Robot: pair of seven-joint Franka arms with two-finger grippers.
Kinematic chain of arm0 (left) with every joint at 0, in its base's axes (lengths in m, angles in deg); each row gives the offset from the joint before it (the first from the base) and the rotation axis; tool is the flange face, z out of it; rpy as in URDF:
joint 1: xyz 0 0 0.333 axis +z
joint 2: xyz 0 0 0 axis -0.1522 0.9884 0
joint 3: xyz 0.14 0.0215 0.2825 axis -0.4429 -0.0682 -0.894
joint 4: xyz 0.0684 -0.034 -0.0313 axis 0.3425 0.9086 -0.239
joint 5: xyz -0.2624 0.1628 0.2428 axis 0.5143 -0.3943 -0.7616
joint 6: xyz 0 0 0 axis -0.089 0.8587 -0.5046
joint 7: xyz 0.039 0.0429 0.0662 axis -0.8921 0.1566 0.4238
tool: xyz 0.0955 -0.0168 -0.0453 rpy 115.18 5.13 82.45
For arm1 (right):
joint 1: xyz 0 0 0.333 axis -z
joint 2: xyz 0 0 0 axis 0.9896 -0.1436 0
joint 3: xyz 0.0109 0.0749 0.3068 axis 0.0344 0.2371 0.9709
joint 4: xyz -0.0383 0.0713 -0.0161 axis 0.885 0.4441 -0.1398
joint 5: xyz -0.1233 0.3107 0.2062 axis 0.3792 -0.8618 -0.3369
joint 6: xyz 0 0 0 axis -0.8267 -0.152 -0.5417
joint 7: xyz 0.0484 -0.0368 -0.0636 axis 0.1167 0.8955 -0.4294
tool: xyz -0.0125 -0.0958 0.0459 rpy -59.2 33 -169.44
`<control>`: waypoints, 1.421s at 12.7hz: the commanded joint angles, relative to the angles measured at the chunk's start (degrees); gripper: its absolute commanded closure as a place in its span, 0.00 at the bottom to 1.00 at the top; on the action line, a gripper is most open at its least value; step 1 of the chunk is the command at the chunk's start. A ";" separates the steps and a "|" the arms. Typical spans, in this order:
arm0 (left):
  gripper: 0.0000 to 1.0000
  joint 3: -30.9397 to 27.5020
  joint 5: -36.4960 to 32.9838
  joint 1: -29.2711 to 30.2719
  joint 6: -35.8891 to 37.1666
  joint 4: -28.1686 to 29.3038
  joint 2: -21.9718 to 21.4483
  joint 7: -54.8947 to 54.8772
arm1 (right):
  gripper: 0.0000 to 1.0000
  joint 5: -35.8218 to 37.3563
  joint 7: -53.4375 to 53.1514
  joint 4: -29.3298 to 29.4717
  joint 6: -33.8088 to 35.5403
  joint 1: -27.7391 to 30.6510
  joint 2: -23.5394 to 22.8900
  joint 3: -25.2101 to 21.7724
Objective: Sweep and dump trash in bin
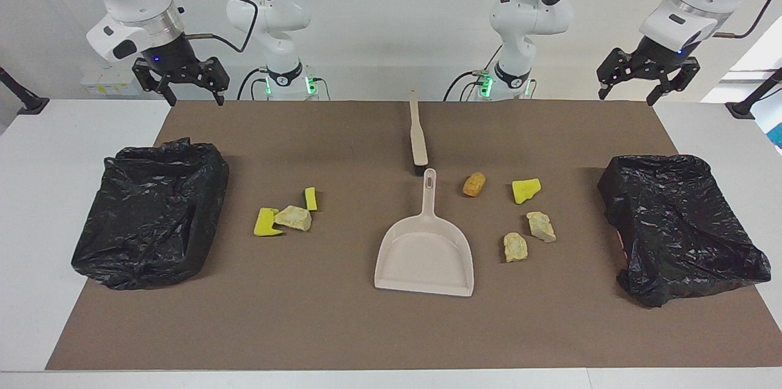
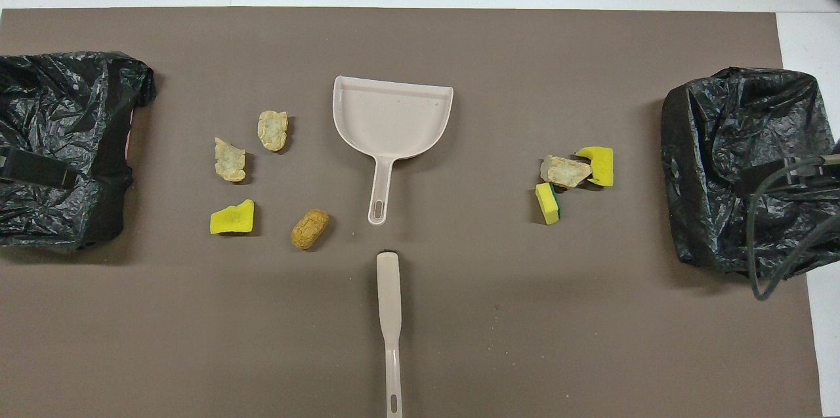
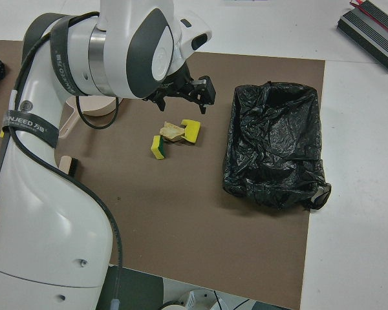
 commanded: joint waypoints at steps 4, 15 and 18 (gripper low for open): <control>0.00 0.45 -0.42 0.41 0.09 0.60 -1.00 -0.35 | 0.00 -1.11 0.83 -1.15 -0.86 0.20 0.79 -0.14; 0.00 0.45 -0.42 0.41 -0.35 0.42 -0.91 -0.53 | 0.00 -1.11 0.83 -1.15 -0.86 0.20 0.79 -0.14; 0.00 0.45 -0.34 0.41 -0.53 0.42 -0.91 -0.44 | 0.00 -1.11 0.83 -1.15 -0.86 0.20 0.79 -0.14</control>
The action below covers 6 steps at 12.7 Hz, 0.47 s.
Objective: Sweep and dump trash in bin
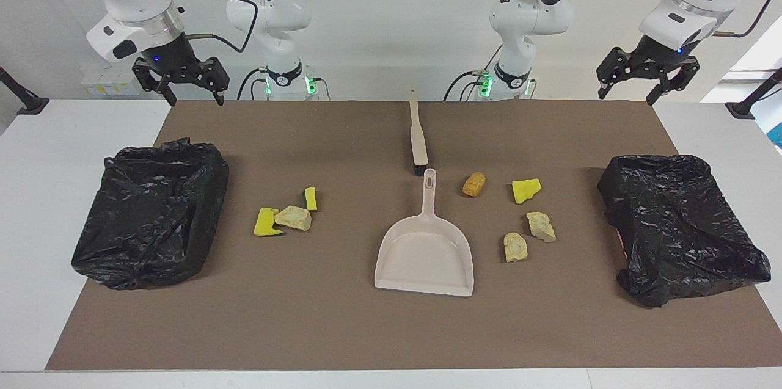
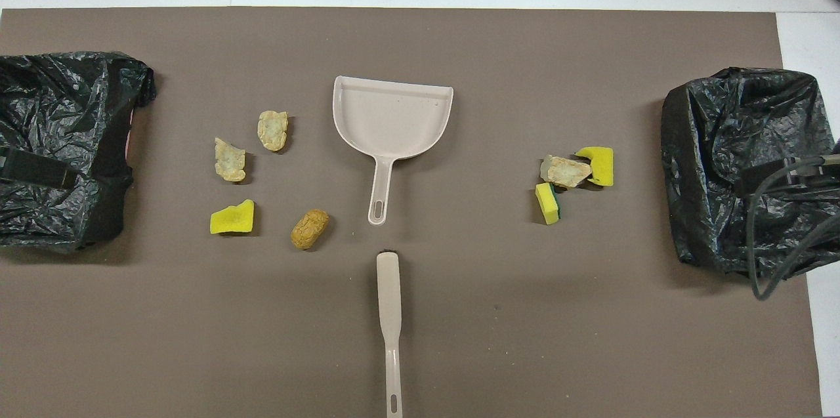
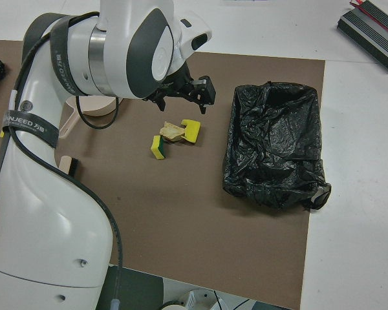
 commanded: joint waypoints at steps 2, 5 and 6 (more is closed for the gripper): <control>0.00 0.34 -0.34 0.32 -0.53 0.42 -0.78 -0.44 | 0.00 -1.11 0.83 -1.15 -0.86 0.20 0.79 -0.14; 0.00 0.34 -0.34 0.32 -0.53 0.51 -0.78 -0.44 | 0.00 -1.11 0.83 -1.15 -0.25 0.20 0.88 -0.23; 0.00 0.34 -0.34 0.24 -0.53 0.42 -0.78 -0.44 | 0.00 -1.11 0.83 -1.15 -0.16 0.20 0.88 -0.23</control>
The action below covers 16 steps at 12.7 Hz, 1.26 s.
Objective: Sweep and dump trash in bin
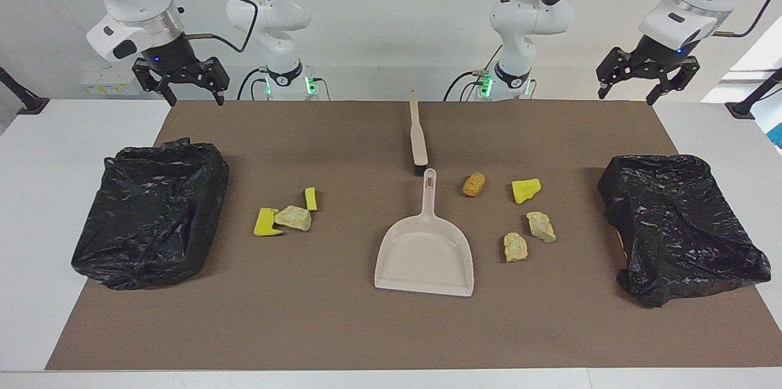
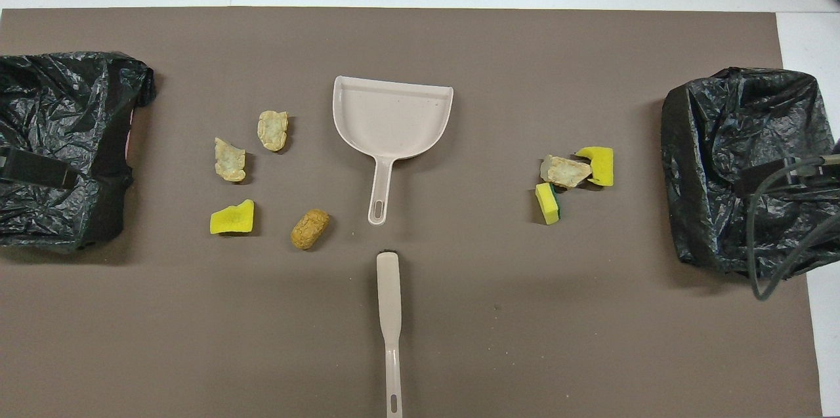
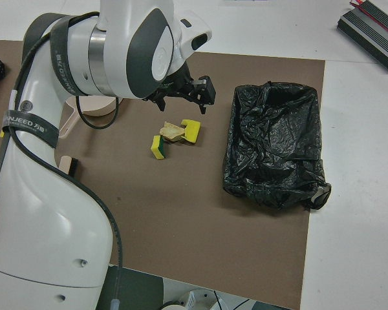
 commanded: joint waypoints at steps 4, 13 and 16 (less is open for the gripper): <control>0.00 0.28 -0.34 0.23 -0.59 0.42 -0.77 -0.35 | 0.00 -1.11 1.00 -1.23 -0.18 -0.24 0.88 -0.14; 0.00 0.99 -0.07 -2.92 -0.67 3.22 -2.17 0.17 | 0.00 -0.06 1.09 -0.87 5.88 -0.24 2.99 0.03; 0.00 0.99 -0.07 -8.27 -5.58 10.24 -5.24 5.78 | 0.00 -0.15 1.18 -0.96 7.20 -0.15 3.60 -0.14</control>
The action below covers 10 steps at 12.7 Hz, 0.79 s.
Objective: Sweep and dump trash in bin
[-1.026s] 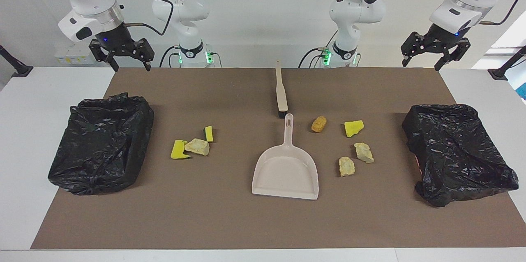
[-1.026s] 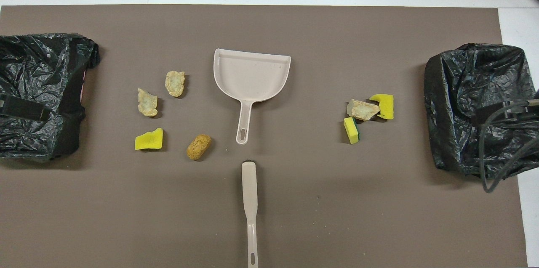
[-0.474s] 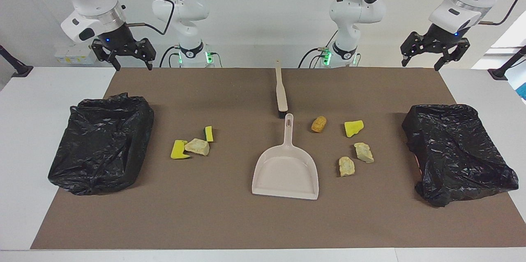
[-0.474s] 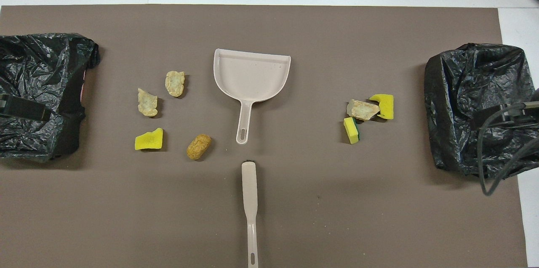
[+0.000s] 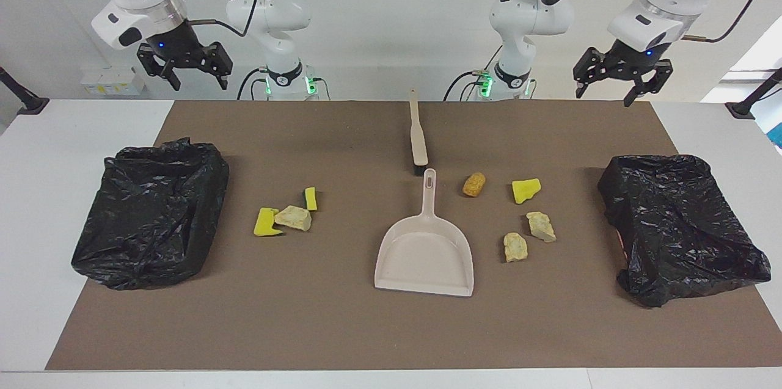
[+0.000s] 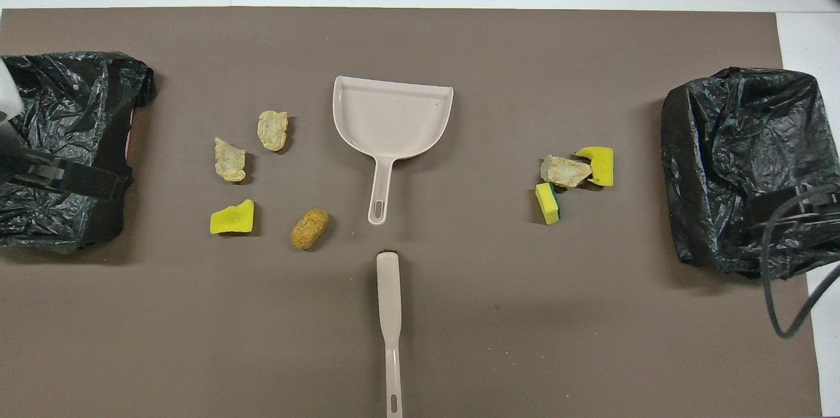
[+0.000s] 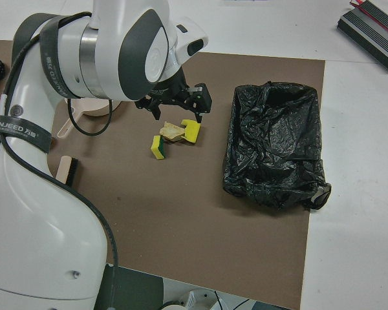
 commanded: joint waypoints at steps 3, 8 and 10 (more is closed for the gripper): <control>0.00 -0.46 -0.05 -10.73 -7.67 13.80 -5.80 7.75 | 0.00 -0.78 0.65 -1.17 0.17 0.03 1.15 -0.10; 0.00 -0.19 0.04 -21.99 -19.18 28.47 -9.41 19.61 | 0.00 -1.22 -1.19 -2.13 -3.78 -0.06 0.62 2.27; 0.00 -0.19 0.04 -27.52 -22.08 32.26 -9.33 25.50 | 0.00 -1.31 -1.64 -3.18 -7.11 -0.14 0.27 3.50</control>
